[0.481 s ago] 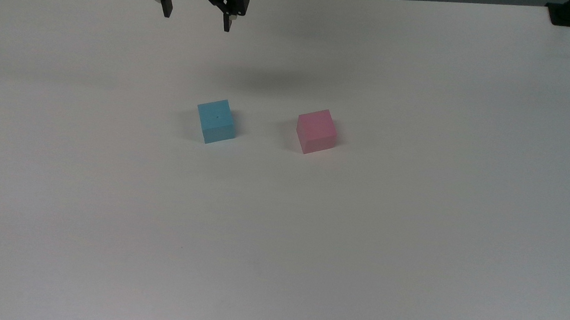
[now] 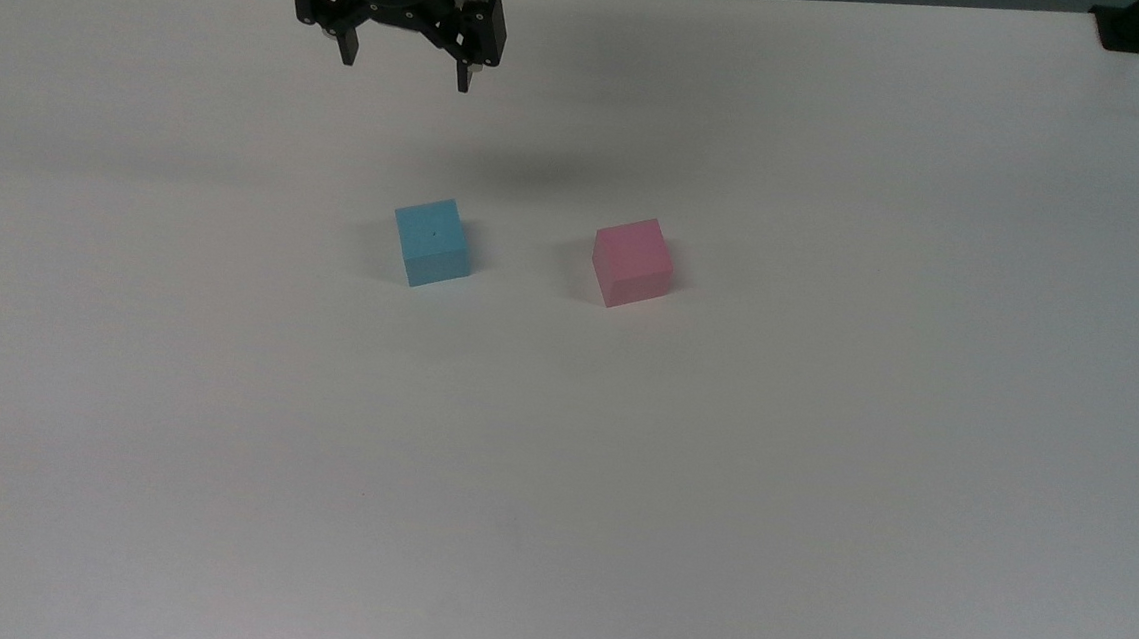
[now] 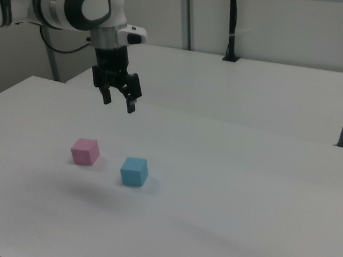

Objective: Put blue cube on pink cube
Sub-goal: 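Move the open gripper down over the light-blue cube, then close the gripper on the light-blue cube, then lift the light-blue cube and carry it above the pink cube, then lower the light-blue cube onto the pink cube's top face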

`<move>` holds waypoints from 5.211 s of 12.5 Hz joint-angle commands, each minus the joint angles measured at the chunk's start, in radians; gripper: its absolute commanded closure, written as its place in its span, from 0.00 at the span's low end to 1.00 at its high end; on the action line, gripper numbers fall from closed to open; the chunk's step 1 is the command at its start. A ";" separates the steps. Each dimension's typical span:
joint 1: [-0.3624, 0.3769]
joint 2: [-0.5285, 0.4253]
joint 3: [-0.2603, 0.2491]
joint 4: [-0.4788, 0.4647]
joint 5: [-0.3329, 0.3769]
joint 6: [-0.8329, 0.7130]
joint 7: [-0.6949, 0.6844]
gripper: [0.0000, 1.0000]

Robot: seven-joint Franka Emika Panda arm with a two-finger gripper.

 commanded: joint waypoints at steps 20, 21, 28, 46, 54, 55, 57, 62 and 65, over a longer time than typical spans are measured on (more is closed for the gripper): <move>0.085 0.202 -0.046 -0.213 -0.081 0.373 -0.212 0.00; 0.085 0.224 -0.048 -0.217 -0.098 0.377 -0.212 0.00; 0.085 0.250 -0.049 -0.262 -0.141 0.441 -0.209 0.48; 0.276 0.107 -0.029 0.025 0.046 0.116 0.110 0.85; 0.310 0.165 0.003 0.025 0.040 0.125 0.147 0.84; 0.313 0.188 0.003 0.023 0.035 0.125 0.148 0.84; 0.318 0.237 0.006 0.023 0.027 0.130 0.148 0.84; 0.335 0.277 0.006 -0.007 0.000 0.182 0.137 0.80; 0.333 0.279 0.006 -0.023 -0.014 0.197 0.134 0.50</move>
